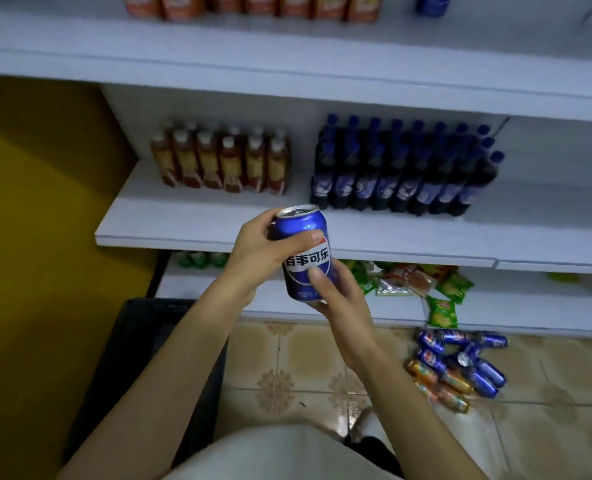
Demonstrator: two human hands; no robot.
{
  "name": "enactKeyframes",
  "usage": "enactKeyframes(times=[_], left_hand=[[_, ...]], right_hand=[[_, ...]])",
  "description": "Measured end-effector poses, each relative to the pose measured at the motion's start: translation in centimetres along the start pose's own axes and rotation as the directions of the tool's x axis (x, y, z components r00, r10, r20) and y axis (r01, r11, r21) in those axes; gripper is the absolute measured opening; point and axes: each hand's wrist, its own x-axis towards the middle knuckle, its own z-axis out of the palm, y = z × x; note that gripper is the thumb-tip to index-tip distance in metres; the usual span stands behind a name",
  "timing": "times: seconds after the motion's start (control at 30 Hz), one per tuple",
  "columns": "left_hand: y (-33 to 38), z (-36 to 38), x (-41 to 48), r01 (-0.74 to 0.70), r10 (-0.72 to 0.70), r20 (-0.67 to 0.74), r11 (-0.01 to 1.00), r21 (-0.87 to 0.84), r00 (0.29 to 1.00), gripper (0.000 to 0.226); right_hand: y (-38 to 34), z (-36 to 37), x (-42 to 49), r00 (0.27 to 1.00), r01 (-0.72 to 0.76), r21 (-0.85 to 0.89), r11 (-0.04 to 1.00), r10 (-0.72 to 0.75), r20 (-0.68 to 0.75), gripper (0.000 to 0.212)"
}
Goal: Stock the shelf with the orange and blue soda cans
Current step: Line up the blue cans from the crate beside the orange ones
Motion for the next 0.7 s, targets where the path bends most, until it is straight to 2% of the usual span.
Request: enactKeyframes(times=[0.13,0.23,0.33,0.5,0.7], left_hand=[[4.0,9.2,3.0,-0.115,0.115,0.067,0.993,-0.006,0.991,0.055],[7.5,15.6,4.9,-0.219,0.216,0.093,0.976,0.022,0.972,0.058],[11.2,20.4,6.6,-0.335,0.326,0.117,0.94,0.067,0.938,0.065],[18.1,24.9,10.4,-0.482,0.463,0.144,0.863,0.151,0.875,0.059],[24.3,26.8,18.8,-0.558,0.529,0.176,0.792,0.247,0.83,0.059]], right_hand=[[-5.1,-8.2,1.1,0.968,0.232,-0.234,0.944,-0.247,-0.036,0.055],[-10.1,-13.8,2.1,0.903,0.37,-0.424,0.827,-0.428,-0.045,0.068],[-15.9,-17.9,3.5,0.831,0.464,-0.512,0.723,-0.556,-0.03,0.072],[-24.7,-21.5,7.0,0.799,0.496,-0.605,0.623,-0.6,0.037,0.073],[-32.0,-22.2,14.5,0.78,0.501,-0.65,0.571,-0.624,0.053,0.065]])
